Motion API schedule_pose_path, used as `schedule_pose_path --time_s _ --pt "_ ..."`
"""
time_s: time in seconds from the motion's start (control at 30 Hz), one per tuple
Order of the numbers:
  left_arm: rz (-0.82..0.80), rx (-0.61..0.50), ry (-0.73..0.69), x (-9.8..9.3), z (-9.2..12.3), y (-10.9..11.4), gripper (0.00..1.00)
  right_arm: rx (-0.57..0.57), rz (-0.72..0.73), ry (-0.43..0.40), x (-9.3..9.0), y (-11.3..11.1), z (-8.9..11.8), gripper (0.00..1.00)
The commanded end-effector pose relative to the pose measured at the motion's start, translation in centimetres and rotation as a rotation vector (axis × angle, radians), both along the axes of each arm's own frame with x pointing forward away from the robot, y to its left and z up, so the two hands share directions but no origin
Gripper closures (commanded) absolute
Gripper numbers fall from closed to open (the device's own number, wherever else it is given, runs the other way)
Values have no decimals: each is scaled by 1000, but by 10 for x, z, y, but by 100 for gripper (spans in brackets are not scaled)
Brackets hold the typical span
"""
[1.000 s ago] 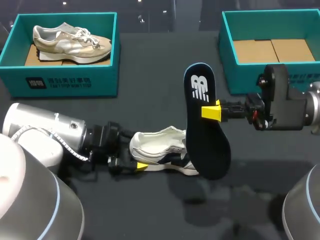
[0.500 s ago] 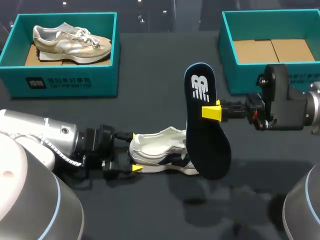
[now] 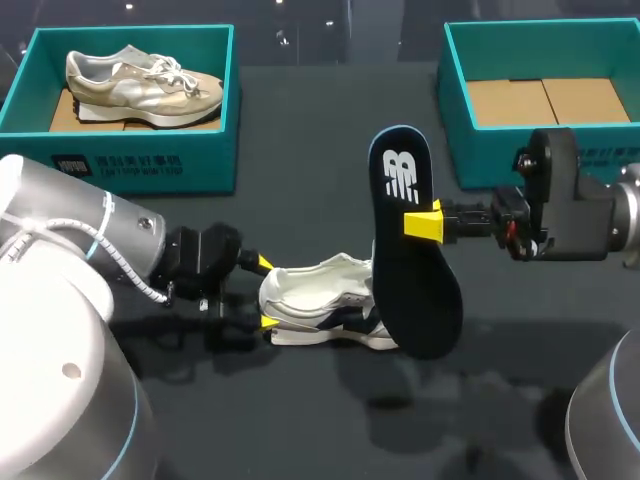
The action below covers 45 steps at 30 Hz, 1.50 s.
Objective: Take the shoe out of the shoebox, open the shoe tongue, remove and reinsert the insole, then place the shoe into the shoebox
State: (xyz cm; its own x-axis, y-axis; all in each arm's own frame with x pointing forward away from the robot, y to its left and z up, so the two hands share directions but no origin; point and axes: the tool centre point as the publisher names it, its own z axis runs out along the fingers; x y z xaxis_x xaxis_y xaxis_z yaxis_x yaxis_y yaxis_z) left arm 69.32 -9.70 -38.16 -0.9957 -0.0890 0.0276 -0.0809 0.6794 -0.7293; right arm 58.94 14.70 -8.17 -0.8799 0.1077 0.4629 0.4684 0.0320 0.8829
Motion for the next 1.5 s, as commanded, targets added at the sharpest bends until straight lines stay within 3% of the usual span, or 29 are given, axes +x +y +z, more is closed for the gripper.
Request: schedule_pose_path --time_s 0.03,0.13,0.2,0.4,0.77,1.07,1.5 --pt "8 264 29 1 3 -6 0 -1 -4 0 -1 2 -1 100" --pt "8 264 29 1 3 -6 0 -1 -4 0 -1 2 -1 100" --pt "10 330 25 5 9 -10 0 -1 -4 0 -1 2 -1 100" --pt "0 676 -26 17 33 -18 0 -1 -4 0 -1 2 -1 100" --pt "0 676 -26 17 33 -18 0 -1 -4 0 -1 2 -1 100" --pt "-58 807 -55 17 30 -34 0 -1 -4 0 -1 2 -1 100" --pt "-93 837 -48 21 32 -38 0 -1 -4 0 -1 2 -1 100"
